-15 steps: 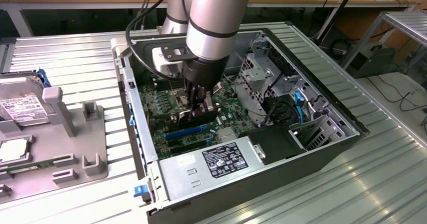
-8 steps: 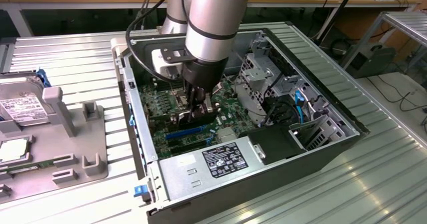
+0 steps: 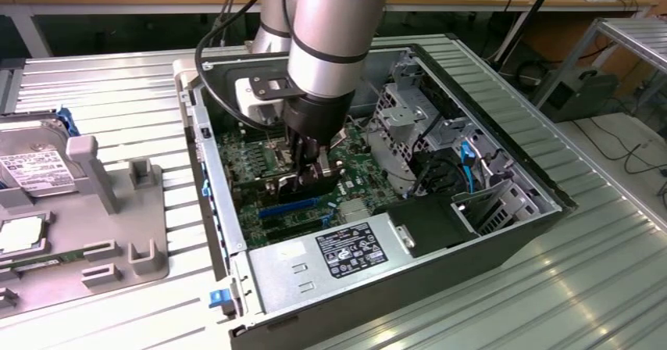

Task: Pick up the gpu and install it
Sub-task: 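Insert the gpu into the slot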

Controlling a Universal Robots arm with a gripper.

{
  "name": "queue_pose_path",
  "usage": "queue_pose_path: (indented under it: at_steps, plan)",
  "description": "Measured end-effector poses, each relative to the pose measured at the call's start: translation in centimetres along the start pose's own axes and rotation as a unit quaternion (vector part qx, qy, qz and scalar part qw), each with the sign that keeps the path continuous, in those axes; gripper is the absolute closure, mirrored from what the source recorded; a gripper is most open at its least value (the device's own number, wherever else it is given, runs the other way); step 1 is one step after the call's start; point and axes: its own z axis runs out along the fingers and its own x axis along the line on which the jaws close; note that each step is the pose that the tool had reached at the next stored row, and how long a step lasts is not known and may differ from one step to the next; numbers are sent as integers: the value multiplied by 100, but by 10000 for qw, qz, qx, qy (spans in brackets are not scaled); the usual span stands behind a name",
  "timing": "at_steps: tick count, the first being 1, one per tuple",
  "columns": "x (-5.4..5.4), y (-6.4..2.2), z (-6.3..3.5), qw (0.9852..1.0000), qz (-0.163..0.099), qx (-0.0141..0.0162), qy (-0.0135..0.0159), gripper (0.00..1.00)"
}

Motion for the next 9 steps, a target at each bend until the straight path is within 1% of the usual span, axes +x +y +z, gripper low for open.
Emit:
queue_pose_path:
  at_steps: [6, 9]
  plan:
    - [2, -3, 5, 10000, 5, 0, 0, 73]
    - [8, -7, 6, 10000, 21, 0, 5, 73]
